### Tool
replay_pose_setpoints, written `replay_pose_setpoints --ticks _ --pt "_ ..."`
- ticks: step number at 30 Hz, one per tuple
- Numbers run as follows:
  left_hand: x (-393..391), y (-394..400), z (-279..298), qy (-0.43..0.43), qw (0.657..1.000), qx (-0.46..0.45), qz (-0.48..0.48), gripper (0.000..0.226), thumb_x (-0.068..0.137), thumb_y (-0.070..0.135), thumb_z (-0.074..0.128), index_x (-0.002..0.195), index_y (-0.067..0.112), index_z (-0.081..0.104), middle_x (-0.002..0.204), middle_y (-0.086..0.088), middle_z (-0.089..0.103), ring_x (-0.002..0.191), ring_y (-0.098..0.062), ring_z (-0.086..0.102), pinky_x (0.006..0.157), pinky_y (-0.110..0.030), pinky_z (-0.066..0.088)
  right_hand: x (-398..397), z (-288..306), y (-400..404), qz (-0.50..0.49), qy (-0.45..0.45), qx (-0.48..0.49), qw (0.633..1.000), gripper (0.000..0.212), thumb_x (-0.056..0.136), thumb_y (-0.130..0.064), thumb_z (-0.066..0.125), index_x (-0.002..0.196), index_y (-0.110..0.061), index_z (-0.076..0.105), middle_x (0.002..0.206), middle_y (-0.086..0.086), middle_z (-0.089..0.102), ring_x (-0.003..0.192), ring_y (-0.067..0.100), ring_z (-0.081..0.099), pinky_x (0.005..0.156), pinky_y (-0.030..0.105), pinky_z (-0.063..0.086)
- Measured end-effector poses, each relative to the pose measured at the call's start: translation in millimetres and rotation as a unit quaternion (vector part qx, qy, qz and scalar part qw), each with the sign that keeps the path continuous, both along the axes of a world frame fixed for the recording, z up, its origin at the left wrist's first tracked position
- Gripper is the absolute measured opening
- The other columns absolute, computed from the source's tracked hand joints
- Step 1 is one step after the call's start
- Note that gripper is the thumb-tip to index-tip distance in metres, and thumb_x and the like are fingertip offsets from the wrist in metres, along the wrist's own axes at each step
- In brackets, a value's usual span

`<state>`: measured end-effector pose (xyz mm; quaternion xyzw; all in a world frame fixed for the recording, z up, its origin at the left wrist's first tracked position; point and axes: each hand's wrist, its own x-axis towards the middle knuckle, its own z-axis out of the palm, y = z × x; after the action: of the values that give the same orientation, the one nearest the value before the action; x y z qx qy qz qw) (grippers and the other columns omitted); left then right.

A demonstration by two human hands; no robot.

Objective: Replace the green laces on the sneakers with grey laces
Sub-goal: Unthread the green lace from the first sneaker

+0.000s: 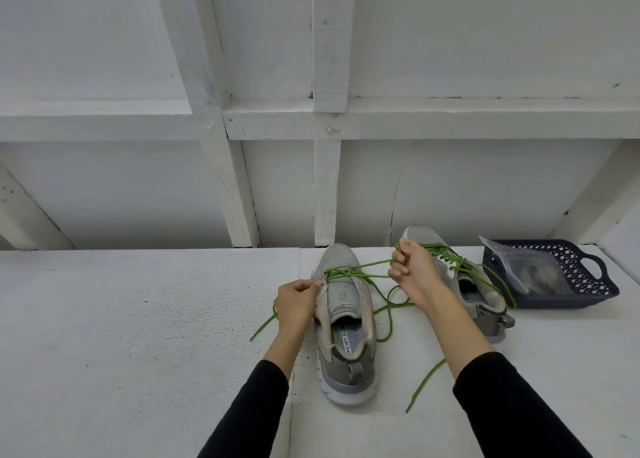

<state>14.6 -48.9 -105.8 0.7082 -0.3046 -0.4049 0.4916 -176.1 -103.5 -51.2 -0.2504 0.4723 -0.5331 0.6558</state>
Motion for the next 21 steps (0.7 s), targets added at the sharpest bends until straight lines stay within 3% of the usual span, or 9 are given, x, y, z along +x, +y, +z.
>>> replay_pose_setpoints --ticks 2,5,8,10,13,17,21 --pt "0.0 0.2 1.0 0.001 1.000 -0.003 -0.001 0.008 0.086 0.018 0.072 0.088 0.011 0.076 0.086 -0.004 0.073 0.075 -0.011 0.062 0.070 -0.024 0.052 -2.8 -10.7 -0.4 0.020 0.148 0.017 0.989 0.027 0.102 -0.011 0.036 0.077 -0.016 0.041 0.063 0.000 0.036 0.038 0.005 0.024 0.032 0.016 0.021" --pt "-0.4 -0.6 1.1 -0.003 1.000 -0.001 -0.002 0.006 0.086 0.019 0.073 0.084 0.014 0.075 0.087 -0.003 0.073 0.080 -0.013 0.063 0.080 -0.030 0.054 0.7 -22.6 4.5 0.069 0.347 0.012 0.935 0.019 0.098 -0.012 0.045 0.082 -0.012 0.053 0.075 0.005 0.052 0.052 0.014 0.041 0.039 0.021 0.035" --pt "-1.2 0.1 2.8 -0.008 1.000 0.002 -0.005 0.006 0.085 0.020 0.073 0.080 0.017 0.075 0.081 0.003 0.070 0.083 -0.014 0.063 0.087 -0.035 0.054 9.1 -20.2 8.6 0.077 0.502 -0.048 0.860 0.011 0.092 -0.009 0.049 0.088 -0.012 0.059 0.090 0.002 0.059 0.088 0.025 0.059 0.067 0.030 0.045" --pt "-1.3 0.6 2.2 -0.004 1.000 0.003 -0.007 0.006 0.085 0.020 0.073 0.083 0.015 0.076 0.080 0.004 0.070 0.081 -0.013 0.063 0.087 -0.035 0.054 17.5 -12.3 11.5 0.048 0.593 -0.079 0.800 0.013 0.091 -0.013 0.050 0.092 -0.018 0.062 0.100 -0.004 0.059 0.110 0.027 0.050 0.087 0.036 0.039" --pt "-1.1 1.3 2.9 -0.005 1.000 0.001 -0.006 0.007 0.085 0.020 0.073 0.084 0.013 0.076 0.079 0.004 0.069 0.080 -0.013 0.063 0.085 -0.033 0.054 36.4 5.6 14.2 0.059 0.635 -0.162 0.753 0.016 0.092 -0.018 0.050 0.098 -0.021 0.065 0.111 -0.007 0.059 0.120 0.023 0.037 0.088 0.035 0.023" --pt "-1.5 1.8 3.5 -0.010 1.000 -0.002 -0.008 0.008 0.086 0.020 0.073 0.086 0.013 0.076 0.077 0.005 0.069 0.077 -0.010 0.062 0.076 -0.026 0.049 58.2 8.4 16.6 0.167 0.660 -0.221 0.698 0.020 0.094 -0.024 0.049 0.100 -0.017 0.067 0.121 -0.004 0.059 0.121 0.022 0.037 0.085 0.034 0.019" --pt "-2.1 2.8 4.5 -0.011 1.000 -0.002 -0.012 0.008 0.086 0.020 0.072 0.086 0.013 0.076 0.079 0.004 0.069 0.077 -0.009 0.061 0.077 -0.026 0.049 63.6 -6.5 21.3 0.215 0.720 -0.192 0.632 0.020 0.094 -0.022 0.049 0.090 -0.013 0.066 0.107 0.000 0.060 0.116 0.024 0.038 0.088 0.041 0.024"
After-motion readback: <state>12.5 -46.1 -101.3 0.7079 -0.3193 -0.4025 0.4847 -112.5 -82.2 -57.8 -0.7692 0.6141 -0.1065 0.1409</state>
